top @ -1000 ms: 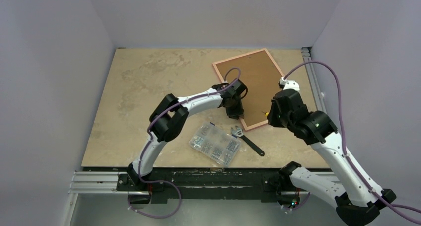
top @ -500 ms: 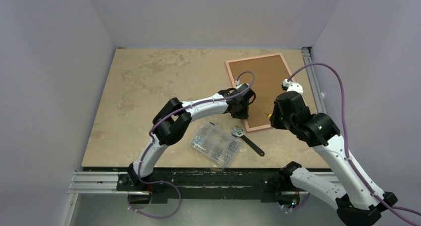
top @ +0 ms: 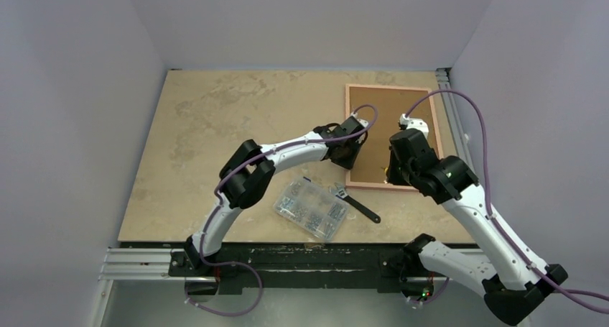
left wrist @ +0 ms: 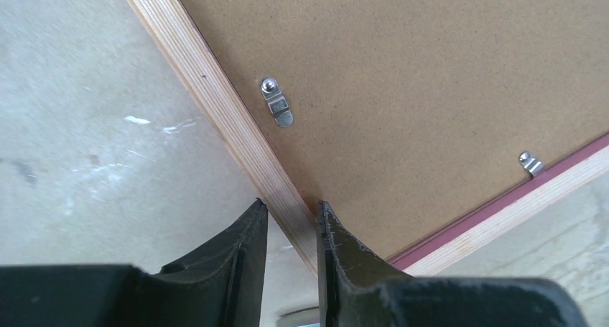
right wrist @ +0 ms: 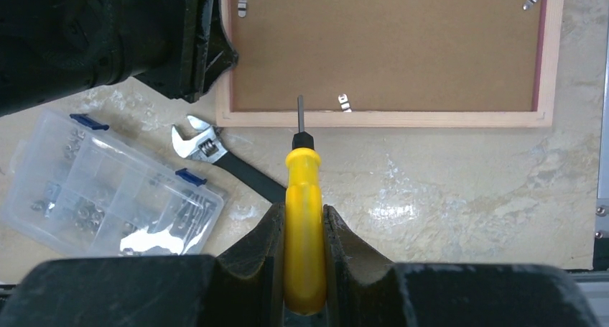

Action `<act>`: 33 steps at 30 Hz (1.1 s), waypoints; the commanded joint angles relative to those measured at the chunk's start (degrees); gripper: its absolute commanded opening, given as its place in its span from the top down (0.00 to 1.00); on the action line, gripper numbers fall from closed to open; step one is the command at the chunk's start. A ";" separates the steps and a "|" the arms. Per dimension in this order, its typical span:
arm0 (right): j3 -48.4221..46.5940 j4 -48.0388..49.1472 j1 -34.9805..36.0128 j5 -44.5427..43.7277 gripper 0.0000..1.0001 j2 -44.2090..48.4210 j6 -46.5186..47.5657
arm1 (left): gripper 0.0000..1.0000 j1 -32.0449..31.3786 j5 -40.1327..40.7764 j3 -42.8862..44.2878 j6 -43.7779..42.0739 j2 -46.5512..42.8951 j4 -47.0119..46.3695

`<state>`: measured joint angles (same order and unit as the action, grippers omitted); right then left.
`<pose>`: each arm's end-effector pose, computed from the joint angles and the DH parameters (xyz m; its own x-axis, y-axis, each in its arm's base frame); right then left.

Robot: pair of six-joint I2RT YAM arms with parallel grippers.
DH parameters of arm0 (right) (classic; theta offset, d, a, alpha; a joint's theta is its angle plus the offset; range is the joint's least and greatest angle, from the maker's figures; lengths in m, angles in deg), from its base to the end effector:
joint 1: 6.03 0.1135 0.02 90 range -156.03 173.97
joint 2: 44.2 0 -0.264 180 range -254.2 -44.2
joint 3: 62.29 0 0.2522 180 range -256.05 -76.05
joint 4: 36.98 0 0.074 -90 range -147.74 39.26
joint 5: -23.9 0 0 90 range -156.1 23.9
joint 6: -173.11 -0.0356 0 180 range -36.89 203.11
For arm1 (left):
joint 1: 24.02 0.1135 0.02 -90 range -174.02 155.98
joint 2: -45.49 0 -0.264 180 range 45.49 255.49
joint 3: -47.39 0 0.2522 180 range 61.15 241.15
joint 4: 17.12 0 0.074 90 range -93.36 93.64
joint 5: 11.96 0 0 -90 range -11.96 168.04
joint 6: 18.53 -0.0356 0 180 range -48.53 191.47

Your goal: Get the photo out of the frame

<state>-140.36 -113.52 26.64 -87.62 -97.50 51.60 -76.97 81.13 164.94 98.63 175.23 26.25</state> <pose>0.1396 0.0740 0.3467 -0.7263 0.1118 -0.6782 0.0804 0.9937 0.0778 0.3011 -0.3957 0.1729 -0.7975 0.2999 -0.5235 0.4659 0.8574 -0.2186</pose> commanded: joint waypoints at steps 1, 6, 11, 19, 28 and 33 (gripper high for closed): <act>1.11 2.66 -0.10 -0.31 1.00 -1.70 -0.21 | 1.00 3.53 2.69 1.85 -14.57 0.05 8.94; 2.89 5.24 -0.12 1.51 1.00 -4.15 -0.34 | 1.00 8.12 -0.66 3.22 -18.09 -0.53 9.33; 3.53 7.19 -0.06 2.36 1.00 -6.83 0.27 | 1.00 9.24 -2.56 9.22 -25.53 2.65 14.46; 4.10 10.53 -0.12 3.26 1.00 -10.69 1.91 | 1.00 9.42 2.14 18.98 -38.71 8.09 20.60; 2.46 10.26 -0.11 2.88 1.00 -10.03 1.52 | 0.60 15.92 -1.98 20.18 -22.27 4.06 20.06; 3.26 10.11 -0.13 2.71 1.00 -7.35 1.11 | 0.51 17.31 -5.52 12.58 -11.45 -4.43 16.21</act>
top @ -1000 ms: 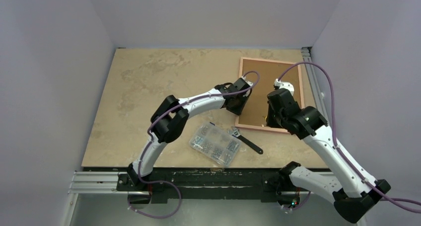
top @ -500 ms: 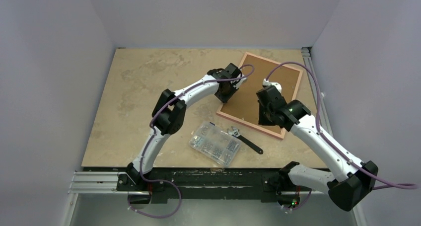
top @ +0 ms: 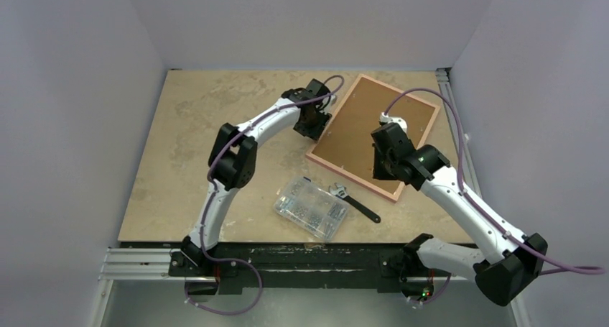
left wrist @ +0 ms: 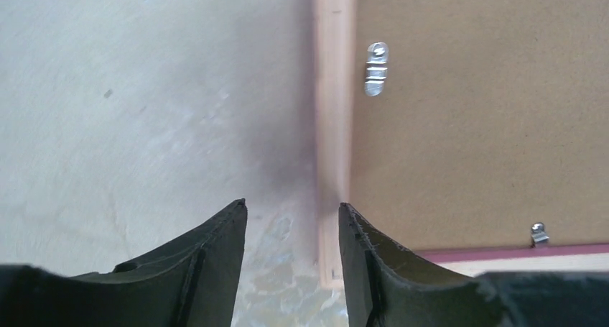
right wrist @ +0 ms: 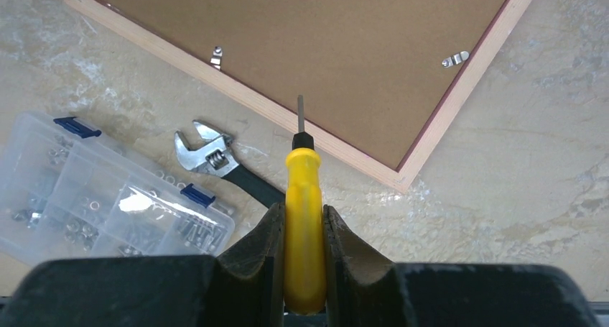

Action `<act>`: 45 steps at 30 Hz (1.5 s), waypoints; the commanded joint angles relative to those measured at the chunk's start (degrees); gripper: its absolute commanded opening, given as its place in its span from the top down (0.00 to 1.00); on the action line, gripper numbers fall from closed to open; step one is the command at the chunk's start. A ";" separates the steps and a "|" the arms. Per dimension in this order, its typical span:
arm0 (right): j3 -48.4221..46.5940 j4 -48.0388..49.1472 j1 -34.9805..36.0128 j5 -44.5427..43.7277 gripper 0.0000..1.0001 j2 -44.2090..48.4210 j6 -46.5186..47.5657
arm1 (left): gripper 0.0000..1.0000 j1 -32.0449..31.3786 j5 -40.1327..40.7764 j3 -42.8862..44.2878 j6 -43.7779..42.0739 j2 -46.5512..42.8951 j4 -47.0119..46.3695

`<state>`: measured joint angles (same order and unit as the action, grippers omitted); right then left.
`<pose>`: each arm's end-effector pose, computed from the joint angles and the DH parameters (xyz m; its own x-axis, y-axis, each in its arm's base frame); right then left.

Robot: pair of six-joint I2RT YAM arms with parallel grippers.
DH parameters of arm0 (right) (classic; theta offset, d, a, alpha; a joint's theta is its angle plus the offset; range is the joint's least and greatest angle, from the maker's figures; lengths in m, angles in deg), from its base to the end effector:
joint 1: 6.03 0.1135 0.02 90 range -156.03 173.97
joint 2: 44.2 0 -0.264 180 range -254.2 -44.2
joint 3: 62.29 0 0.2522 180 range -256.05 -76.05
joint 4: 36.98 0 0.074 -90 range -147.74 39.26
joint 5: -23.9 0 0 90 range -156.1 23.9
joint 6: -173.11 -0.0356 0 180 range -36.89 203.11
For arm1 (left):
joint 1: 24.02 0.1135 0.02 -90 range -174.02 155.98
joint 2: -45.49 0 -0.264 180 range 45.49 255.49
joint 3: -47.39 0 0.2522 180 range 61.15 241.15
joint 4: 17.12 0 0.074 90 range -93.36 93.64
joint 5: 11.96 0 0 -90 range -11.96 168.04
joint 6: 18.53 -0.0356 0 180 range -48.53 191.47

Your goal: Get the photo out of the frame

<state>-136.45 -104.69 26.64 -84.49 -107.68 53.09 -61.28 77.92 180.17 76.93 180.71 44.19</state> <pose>0.1817 0.1032 0.3060 -0.7955 0.0539 -0.6036 0.0349 0.9985 0.0431 0.4041 -0.3075 0.1904 -0.7683 0.4649 -0.4401 0.5355 0.8434 -0.0440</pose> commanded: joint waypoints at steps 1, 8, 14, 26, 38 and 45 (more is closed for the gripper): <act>-0.54 1.05 -0.13 -0.49 1.00 3.26 -0.52 | 0.50 1.70 -2.22 -3.51 12.68 -11.21 -1.67; 0.32 0.69 -0.06 -0.21 1.00 6.14 -1.19 | 0.38 3.83 -9.24 -17.33 40.94 -20.11 -5.18; 0.70 0.69 -0.07 -0.11 1.00 7.52 -1.44 | 0.37 2.14 -20.77 -38.88 66.46 -25.85 -28.25; 2.88 1.72 -0.06 0.28 1.00 8.95 -1.38 | 0.41 -1.78 -13.91 -37.47 84.20 -19.40 -18.79; 3.96 2.87 -0.09 0.20 1.00 8.93 -0.42 | 0.47 -3.84 -2.41 -25.84 87.96 -10.52 -5.32; 3.84 4.52 -0.12 0.69 1.00 7.34 0.59 | 0.81 -3.77 2.32 -22.74 82.18 -8.00 -3.73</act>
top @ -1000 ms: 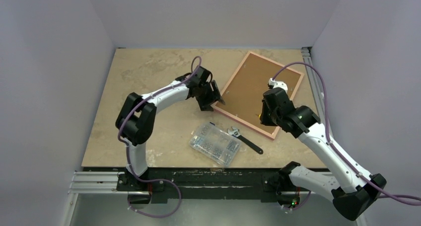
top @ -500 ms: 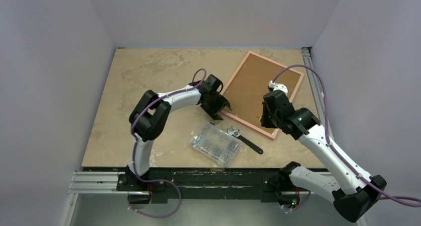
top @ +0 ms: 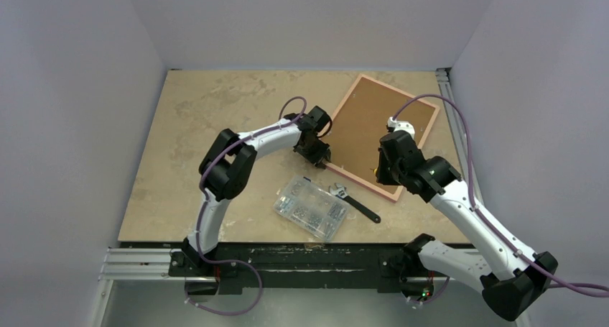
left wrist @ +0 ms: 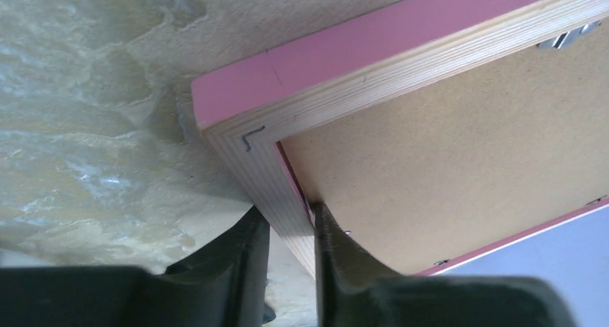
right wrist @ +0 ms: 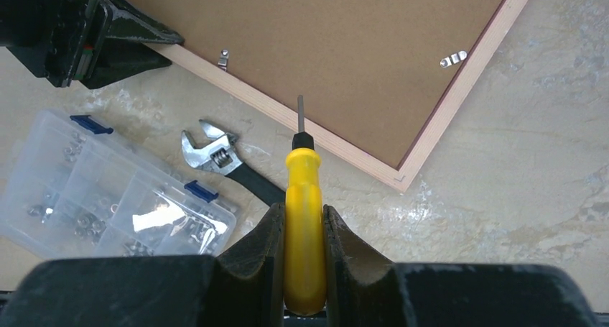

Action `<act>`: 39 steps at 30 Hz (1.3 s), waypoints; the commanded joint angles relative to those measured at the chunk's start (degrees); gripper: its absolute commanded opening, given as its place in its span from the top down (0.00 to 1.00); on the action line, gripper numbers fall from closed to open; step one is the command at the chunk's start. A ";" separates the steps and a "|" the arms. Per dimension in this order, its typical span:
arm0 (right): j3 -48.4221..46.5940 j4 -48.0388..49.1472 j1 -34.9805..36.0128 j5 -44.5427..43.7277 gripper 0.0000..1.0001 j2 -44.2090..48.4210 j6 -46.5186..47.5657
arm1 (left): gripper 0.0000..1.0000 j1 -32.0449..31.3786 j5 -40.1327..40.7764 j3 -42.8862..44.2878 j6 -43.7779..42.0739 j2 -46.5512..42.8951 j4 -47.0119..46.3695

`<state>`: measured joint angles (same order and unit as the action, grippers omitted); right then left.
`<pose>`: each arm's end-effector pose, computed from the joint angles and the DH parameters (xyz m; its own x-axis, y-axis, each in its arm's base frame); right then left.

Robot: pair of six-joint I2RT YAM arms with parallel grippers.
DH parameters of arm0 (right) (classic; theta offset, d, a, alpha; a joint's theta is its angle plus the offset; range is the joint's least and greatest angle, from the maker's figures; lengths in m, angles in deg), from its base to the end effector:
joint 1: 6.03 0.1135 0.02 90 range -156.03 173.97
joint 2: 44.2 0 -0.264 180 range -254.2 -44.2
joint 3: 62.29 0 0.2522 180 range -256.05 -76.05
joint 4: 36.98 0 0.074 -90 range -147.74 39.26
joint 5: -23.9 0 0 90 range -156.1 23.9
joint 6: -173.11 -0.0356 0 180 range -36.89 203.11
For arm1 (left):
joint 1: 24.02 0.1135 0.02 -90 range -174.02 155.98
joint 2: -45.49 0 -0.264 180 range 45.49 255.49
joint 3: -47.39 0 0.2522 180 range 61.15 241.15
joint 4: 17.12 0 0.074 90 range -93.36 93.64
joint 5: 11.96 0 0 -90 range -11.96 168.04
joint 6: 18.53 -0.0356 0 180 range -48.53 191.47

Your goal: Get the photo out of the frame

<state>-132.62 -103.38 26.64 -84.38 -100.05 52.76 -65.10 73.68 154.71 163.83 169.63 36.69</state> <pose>0.1596 0.0891 0.3102 -0.7485 0.0900 -0.6570 0.0330 0.9946 0.0986 0.3343 -0.2950 0.1557 -0.6444 -0.7599 0.0853 -0.7383 0.5891 -0.3284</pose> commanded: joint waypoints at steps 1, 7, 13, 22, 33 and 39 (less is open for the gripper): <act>0.20 4.00 -0.07 1.12 1.00 -0.72 0.98 | 0.85 0.22 7.13 4.24 -6.88 3.73 4.27; 2.90 11.21 -0.07 5.28 1.00 -4.70 1.42 | 1.00 1.89 7.85 8.39 -20.27 4.17 0.44; 5.21 19.02 -0.12 7.29 1.00 -9.25 1.72 | 1.00 4.55 3.37 10.23 -29.52 5.43 -3.86; 4.67 30.40 -0.07 7.82 1.00 -17.50 4.53 | 1.00 8.90 -11.22 11.57 -31.64 9.54 -15.06; 3.30 37.25 -0.09 5.92 1.00 -24.87 6.11 | 1.00 10.11 -13.76 10.07 -30.77 9.81 -17.40; 2.71 42.46 0.00 4.81 1.00 -27.49 5.15 | 1.00 10.22 -14.10 8.21 -29.79 9.20 -19.32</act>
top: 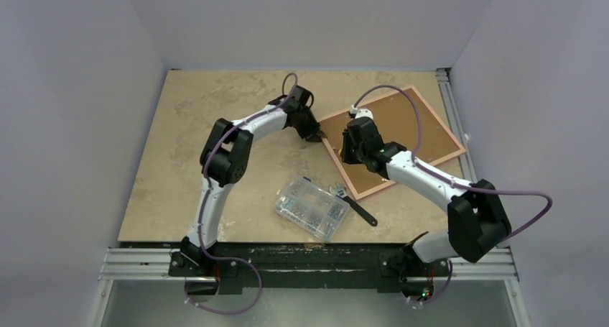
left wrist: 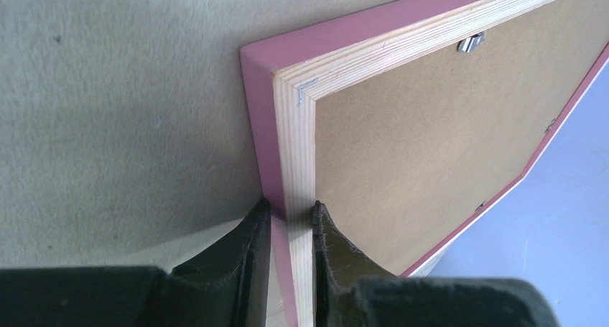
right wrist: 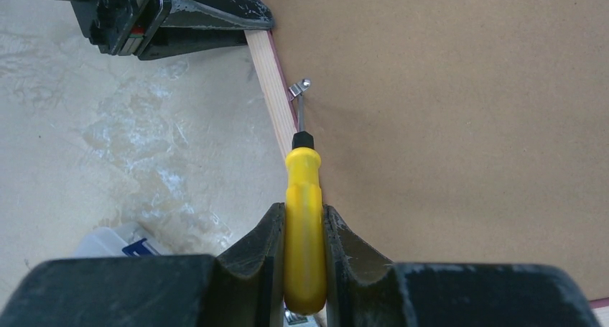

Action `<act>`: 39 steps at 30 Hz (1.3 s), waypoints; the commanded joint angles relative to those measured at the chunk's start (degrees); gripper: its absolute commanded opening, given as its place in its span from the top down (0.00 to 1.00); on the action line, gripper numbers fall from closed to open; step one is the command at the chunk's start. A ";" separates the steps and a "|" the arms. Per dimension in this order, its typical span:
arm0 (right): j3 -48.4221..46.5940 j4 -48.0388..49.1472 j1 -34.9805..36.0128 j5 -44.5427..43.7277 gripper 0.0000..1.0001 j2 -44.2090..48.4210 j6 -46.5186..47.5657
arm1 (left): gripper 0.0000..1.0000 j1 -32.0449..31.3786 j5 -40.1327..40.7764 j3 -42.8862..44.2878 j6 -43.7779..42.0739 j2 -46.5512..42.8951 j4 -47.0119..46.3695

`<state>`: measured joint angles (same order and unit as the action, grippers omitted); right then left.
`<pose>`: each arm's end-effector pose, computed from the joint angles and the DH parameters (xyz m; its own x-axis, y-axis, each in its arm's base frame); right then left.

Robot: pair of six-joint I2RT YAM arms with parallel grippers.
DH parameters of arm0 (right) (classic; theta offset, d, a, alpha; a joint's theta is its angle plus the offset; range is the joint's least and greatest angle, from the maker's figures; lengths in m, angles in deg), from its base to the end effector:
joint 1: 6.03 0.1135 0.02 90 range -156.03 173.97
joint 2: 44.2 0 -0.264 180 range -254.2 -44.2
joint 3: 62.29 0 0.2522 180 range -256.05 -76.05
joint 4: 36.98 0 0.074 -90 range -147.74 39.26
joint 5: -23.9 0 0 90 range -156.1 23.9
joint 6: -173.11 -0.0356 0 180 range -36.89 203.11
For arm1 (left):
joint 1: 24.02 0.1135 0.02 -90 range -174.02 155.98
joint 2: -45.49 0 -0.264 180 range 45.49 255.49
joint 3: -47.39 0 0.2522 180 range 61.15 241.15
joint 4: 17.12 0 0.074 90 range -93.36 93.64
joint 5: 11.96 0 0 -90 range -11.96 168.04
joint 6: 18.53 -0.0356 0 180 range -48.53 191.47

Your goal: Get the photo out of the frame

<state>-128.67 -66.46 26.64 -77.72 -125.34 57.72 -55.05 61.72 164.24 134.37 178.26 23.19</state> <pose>0.2574 0.1566 0.2341 -0.7052 0.0467 -0.7075 -0.1161 0.9767 0.1802 0.4249 -0.2673 0.1482 -0.8840 -0.4652 -0.0453 -0.3478 0.7194 -0.6012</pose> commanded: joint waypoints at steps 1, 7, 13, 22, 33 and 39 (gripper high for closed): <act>-1.20 6.71 0.07 -2.89 1.00 -2.20 0.10 | 1.00 0.13 -2.34 -1.58 -0.23 0.47 -6.01; -0.01 11.26 0.20 -7.36 1.00 -1.20 -0.33 | 1.00 0.07 -3.32 -4.45 0.82 -0.38 -8.54; 2.10 4.72 0.61 -4.03 1.00 2.96 -1.57 | 0.81 1.74 -3.45 -2.28 0.58 -0.22 -7.28; 9.76 5.38 0.66 -0.88 1.00 8.96 -1.17 | 0.82 2.02 -3.02 -2.28 1.88 0.72 -8.06; 3.36 15.43 0.60 -1.79 1.00 -2.94 -0.66 | 1.00 1.60 -3.77 -5.45 3.26 -0.44 -9.98; -2.19 18.88 0.63 -11.60 1.00 -9.00 0.04 | 1.00 0.96 -3.34 -6.93 3.38 -1.42 -9.79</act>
<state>-127.82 -51.69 27.30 -82.46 -132.21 56.78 -52.95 58.75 159.61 136.92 177.91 13.02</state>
